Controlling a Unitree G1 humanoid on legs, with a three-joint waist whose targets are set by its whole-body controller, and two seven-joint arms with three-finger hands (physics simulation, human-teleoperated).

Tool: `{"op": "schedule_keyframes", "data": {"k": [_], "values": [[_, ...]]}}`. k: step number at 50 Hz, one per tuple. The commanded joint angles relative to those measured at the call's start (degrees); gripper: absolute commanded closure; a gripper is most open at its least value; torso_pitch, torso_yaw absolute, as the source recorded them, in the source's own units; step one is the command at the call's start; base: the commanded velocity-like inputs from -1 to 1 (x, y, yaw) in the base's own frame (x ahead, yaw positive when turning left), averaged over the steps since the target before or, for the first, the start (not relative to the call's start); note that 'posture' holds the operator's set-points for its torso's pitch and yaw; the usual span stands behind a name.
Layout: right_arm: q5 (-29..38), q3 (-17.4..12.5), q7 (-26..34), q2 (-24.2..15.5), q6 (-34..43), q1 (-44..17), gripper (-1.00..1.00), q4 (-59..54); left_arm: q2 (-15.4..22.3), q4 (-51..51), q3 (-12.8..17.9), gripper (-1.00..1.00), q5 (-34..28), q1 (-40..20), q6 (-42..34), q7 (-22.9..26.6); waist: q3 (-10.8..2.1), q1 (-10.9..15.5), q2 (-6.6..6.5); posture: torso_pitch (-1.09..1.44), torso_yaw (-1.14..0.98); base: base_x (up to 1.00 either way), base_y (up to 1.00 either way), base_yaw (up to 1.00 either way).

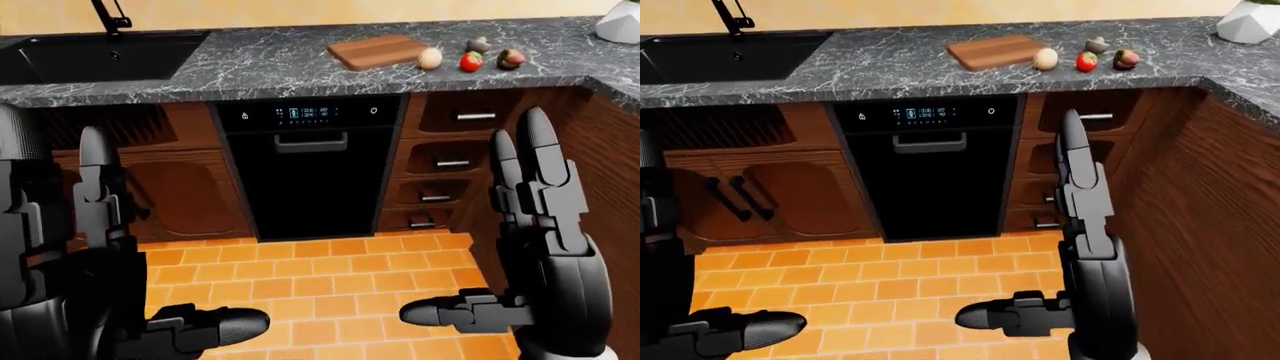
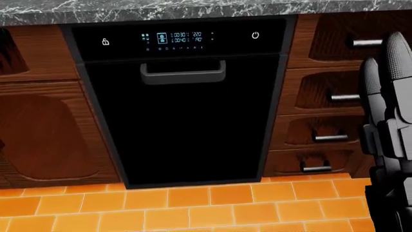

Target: Place the avocado, onion, tomato and bell pepper on the cutting board.

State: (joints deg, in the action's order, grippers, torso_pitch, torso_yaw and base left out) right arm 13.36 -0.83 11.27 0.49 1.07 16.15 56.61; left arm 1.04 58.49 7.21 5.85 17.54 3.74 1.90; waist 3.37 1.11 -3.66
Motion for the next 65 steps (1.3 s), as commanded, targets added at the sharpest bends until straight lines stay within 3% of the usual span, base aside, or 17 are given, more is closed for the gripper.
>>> {"op": "schedule_keyframes", "data": {"k": [1,2,6,11,13,20,23,25,33,36,37,38,46,51,53,60,65], "values": [[-0.17,0.05,-0.09,0.03,-0.95,-0.57,-1.00,1.80,0.19,1.51,0.57,-1.00,0.23,-0.52,0.73,-0.11,-1.03,0.16,-1.19,0.00,0.00,0.00,-0.22,0.00],[-0.16,-0.04,-0.09,0.04,-0.88,-0.63,-1.00,1.74,0.09,1.51,0.56,-1.00,0.22,-0.48,0.71,-0.01,-0.45,0.78,1.31,0.00,0.00,0.00,-0.21,0.00],[0.20,0.43,-0.16,-0.02,-1.10,-0.57,-1.00,1.49,-0.32,1.51,0.30,-1.00,-0.14,-0.42,0.69,0.44,-0.76,0.01,0.59,0.00,0.00,0.00,-0.16,0.00],[0.46,0.73,-0.12,-0.10,-1.27,-0.43,-1.00,1.49,-0.69,1.51,-0.21,-1.00,-0.63,-0.20,0.88,0.89,-0.02,-0.09,6.88,0.00,0.00,0.15,0.00,0.00],[0.30,0.67,-0.15,-0.09,-1.37,-0.36,-1.00,1.47,-0.76,1.51,-0.15,-1.00,-0.65,-0.17,0.92,0.94,1.65,-0.30,5.44,0.00,0.00,0.45,0.00,0.00],[0.42,0.80,-0.29,-0.08,-2.05,0.02,-1.00,1.15,-1.05,1.51,-0.37,-1.00,-0.88,0.13,1.20,1.43,1.13,-1.30,1.67,0.00,0.00,0.45,0.00,0.00],[0.45,0.78,-0.34,-0.10,-2.29,0.08,-1.00,0.92,-1.17,1.51,-0.42,-1.00,-0.94,0.10,1.14,1.59,-0.12,-1.19,-3.05,0.00,0.00,0.45,0.00,0.00],[0.40,0.69,-0.37,-0.10,-2.49,0.14,-1.00,0.67,-1.28,1.51,-0.49,-1.00,-0.94,0.12,1.11,1.70,1.39,-1.00,-1.06,0.00,0.00,0.45,0.00,0.00],[0.59,0.79,-0.30,-0.14,-3.02,0.27,-1.00,0.19,-1.56,1.51,-0.67,-1.00,-1.11,0.19,1.14,2.09,-0.04,0.96,3.37,0.00,0.00,0.50,0.00,0.00],[0.56,0.71,-0.24,-0.15,-3.05,0.32,-1.00,0.11,-1.97,1.51,-0.55,-1.00,-1.24,0.15,1.01,2.46,-1.68,0.76,8.16,0.00,0.00,0.67,0.00,0.00],[0.60,0.81,-0.16,-0.14,-2.88,0.35,-1.00,0.35,-1.95,1.51,-0.62,-1.00,-1.33,0.27,1.25,2.51,0.05,-0.24,6.05,0.00,0.00,0.67,0.00,0.00],[0.65,0.82,-0.19,-0.15,-3.02,0.36,-1.00,0.21,-1.99,1.51,-0.56,-1.00,-1.26,0.24,1.23,2.49,0.85,0.32,6.78,0.00,0.00,0.67,0.00,0.00],[0.83,0.92,-0.07,-0.18,-2.63,0.24,-1.00,0.08,-1.93,1.51,-0.33,-1.00,-1.01,0.27,1.42,2.19,-0.10,-1.76,4.78,0.00,0.00,0.56,0.00,0.00],[0.98,1.07,-0.04,-0.24,-2.32,0.09,-1.00,0.21,-1.64,1.51,-0.20,-1.00,-0.74,0.20,1.37,1.92,-2.22,-2.05,0.13,0.00,0.00,0.48,0.00,0.00],[0.89,1.03,-0.08,-0.24,-2.29,0.04,-1.00,0.08,-1.66,1.51,-0.21,-1.00,-0.74,0.16,1.31,1.97,1.47,-1.50,0.13,0.00,0.00,0.48,0.00,0.00],[1.09,1.33,-0.08,-0.33,-2.47,0.21,-1.00,-0.19,-1.98,1.51,-0.22,-1.00,-0.83,0.18,1.25,2.34,-1.00,-0.03,1.87,0.00,0.00,0.24,0.00,0.00],[1.08,1.32,-0.07,-0.37,-2.42,0.17,-1.00,-0.31,-2.13,1.51,-0.37,-1.00,-1.00,0.27,1.35,2.48,-2.32,-0.22,7.00,0.00,0.00,0.22,0.00,0.00]]}}
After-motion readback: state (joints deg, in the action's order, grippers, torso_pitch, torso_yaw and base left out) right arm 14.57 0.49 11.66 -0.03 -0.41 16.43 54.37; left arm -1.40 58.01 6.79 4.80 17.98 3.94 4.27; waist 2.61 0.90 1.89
